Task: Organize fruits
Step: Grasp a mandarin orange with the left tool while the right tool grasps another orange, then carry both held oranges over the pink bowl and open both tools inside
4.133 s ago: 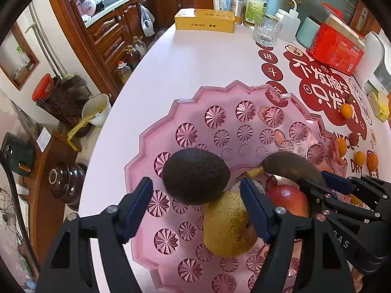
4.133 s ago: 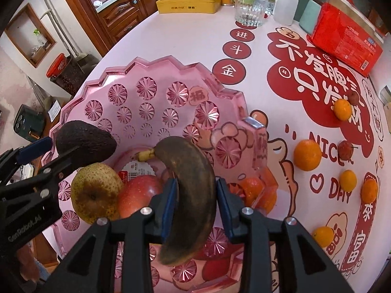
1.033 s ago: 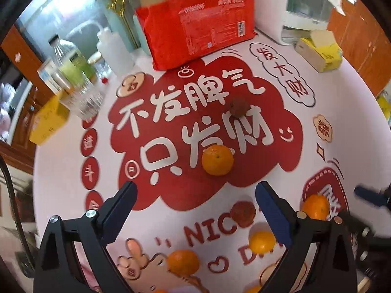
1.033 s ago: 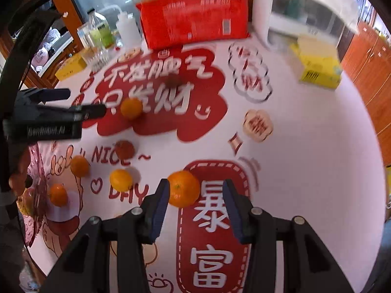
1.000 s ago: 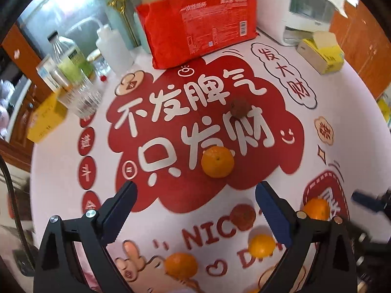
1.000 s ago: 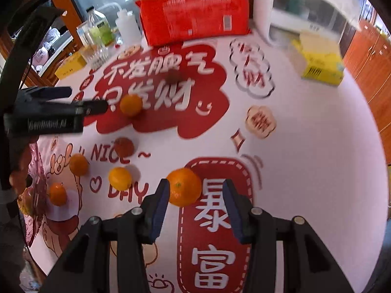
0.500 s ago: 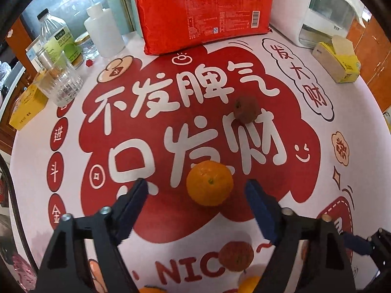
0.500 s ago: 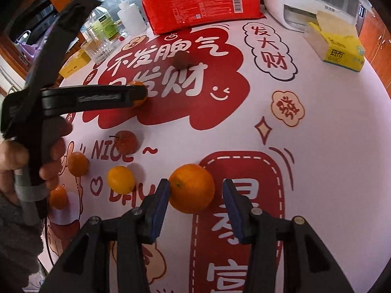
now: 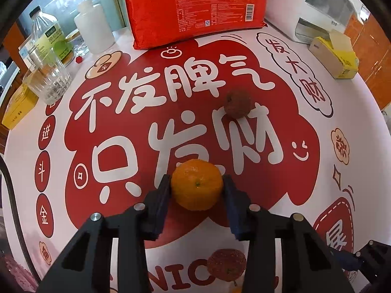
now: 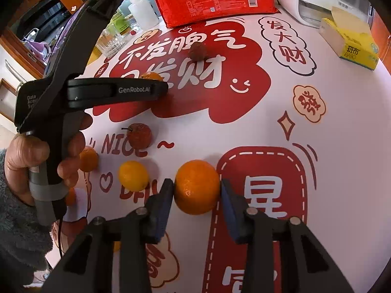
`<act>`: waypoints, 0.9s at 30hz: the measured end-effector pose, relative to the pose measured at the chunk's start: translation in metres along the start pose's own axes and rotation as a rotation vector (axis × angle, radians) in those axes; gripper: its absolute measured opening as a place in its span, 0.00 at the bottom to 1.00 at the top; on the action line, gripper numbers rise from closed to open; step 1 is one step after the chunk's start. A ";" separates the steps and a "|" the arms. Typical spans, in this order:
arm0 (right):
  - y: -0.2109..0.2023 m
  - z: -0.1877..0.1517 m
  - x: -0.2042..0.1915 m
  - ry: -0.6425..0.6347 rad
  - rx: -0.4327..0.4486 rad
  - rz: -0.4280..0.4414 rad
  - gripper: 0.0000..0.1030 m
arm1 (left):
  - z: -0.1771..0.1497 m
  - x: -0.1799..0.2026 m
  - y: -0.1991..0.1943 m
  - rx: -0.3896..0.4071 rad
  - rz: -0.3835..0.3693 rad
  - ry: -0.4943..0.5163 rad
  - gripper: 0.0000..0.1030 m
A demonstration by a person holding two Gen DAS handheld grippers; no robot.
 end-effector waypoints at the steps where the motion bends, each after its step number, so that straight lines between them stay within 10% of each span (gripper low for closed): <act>1: 0.000 0.000 0.000 0.000 0.000 0.000 0.38 | 0.000 0.000 0.000 -0.001 -0.005 -0.006 0.38; 27: -0.084 -0.012 -0.041 -0.016 0.101 0.013 0.35 | -0.048 0.001 -0.175 0.064 -0.062 -0.036 0.37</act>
Point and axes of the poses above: each gripper's, at about its wrist camera, not at the fingertips, and y roughly the way its jaws point, x to its right, z to its top, the point moved 3 cm from there along y, roughly the way its jaws point, and after that the axes turned 12 degrees about x, right-handed, at the moved point
